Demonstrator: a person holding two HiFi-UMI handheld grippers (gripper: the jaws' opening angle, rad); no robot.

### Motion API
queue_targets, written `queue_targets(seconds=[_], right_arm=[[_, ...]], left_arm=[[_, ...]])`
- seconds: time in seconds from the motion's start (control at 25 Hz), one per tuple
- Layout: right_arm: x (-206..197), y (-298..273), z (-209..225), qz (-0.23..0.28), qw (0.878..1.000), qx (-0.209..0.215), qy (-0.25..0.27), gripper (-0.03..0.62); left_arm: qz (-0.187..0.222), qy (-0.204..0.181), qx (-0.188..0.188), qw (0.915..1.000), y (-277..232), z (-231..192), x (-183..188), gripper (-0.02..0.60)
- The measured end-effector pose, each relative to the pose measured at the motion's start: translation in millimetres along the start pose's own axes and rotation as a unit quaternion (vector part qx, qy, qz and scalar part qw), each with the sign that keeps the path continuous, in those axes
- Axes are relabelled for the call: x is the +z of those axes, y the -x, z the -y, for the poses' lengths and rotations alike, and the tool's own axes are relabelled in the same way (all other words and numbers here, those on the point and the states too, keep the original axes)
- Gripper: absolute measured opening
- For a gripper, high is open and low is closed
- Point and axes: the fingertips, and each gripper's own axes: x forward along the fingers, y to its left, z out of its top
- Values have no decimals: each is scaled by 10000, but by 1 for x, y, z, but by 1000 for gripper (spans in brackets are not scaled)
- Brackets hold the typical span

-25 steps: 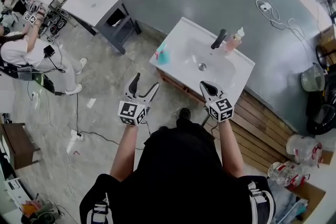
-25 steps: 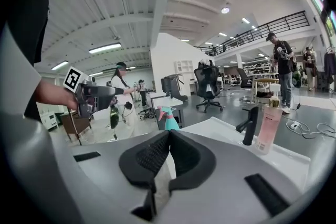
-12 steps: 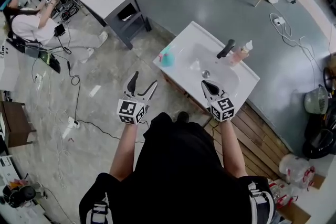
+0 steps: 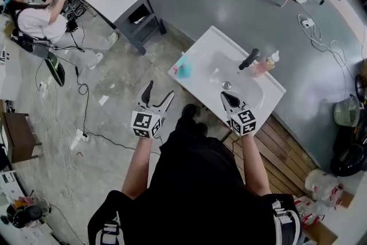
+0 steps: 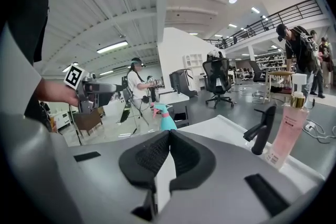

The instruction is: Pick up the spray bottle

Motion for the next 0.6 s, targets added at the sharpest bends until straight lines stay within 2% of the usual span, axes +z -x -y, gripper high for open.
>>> queue_targets(seconds=[0.36, 0.6], right_arm=[[16, -44, 15, -333, 9988, 96, 343, 17], [26, -55, 38, -431, 9986, -133, 290, 15]], left_arm=[[107, -188, -354, 9991, -62, -16, 14, 350], [-26, -189, -584, 9981, -91, -22, 10, 350]])
